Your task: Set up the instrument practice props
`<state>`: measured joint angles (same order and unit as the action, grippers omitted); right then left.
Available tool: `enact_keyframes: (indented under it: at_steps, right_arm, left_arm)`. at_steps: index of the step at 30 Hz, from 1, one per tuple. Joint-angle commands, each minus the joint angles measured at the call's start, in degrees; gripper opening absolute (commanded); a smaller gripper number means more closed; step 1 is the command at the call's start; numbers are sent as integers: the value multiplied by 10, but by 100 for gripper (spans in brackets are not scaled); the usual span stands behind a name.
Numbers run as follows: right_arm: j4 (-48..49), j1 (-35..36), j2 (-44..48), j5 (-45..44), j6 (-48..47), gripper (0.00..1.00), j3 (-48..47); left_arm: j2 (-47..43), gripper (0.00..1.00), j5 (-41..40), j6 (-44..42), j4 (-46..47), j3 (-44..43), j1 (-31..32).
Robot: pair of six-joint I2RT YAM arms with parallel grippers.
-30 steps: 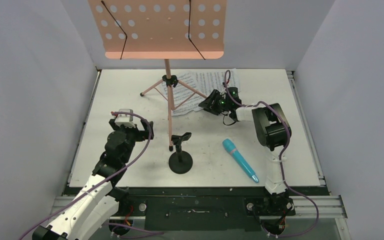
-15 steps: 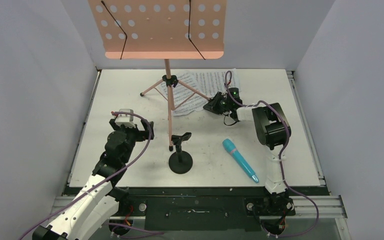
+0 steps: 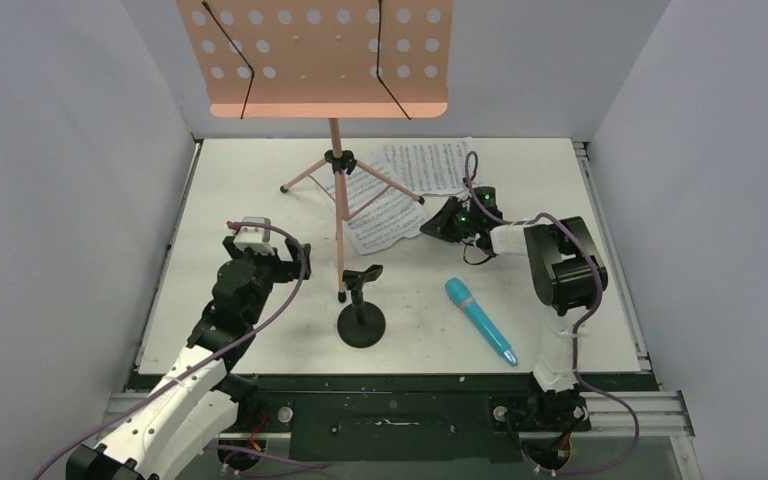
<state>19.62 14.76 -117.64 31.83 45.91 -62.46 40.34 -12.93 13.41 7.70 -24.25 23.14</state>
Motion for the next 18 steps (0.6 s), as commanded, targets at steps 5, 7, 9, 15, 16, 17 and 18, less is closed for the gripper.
enact_keyframes:
  at_steps: [5, 7, 9, 15, 16, 17, 18]
  right_arm:
    - [-106, -17, 177, 20, -99, 5, 54]
    - [-152, -17, 208, 24, -142, 5, 51]
    - [-219, -16, 236, 20, -202, 5, 40]
    - [-386, -18, 301, 13, -315, 5, 17]
    - [-411, -19, 310, 13, -332, 5, 10]
    - [-438, -19, 318, 10, -348, 5, 2]
    - [-463, -19, 327, 9, -362, 5, -5]
  left_arm:
    - [24, 97, 24, 12, 67, -10, -4]
    - [34, 97, 31, 11, 77, -11, -4]
    - [45, 97, 38, 11, 86, -12, -4]
    - [76, 97, 50, 10, 100, -20, -5]
    - [79, 97, 51, 10, 104, -21, -5]
    - [82, 97, 53, 10, 107, -21, -5]
    - [86, 97, 54, 10, 110, -21, -5]
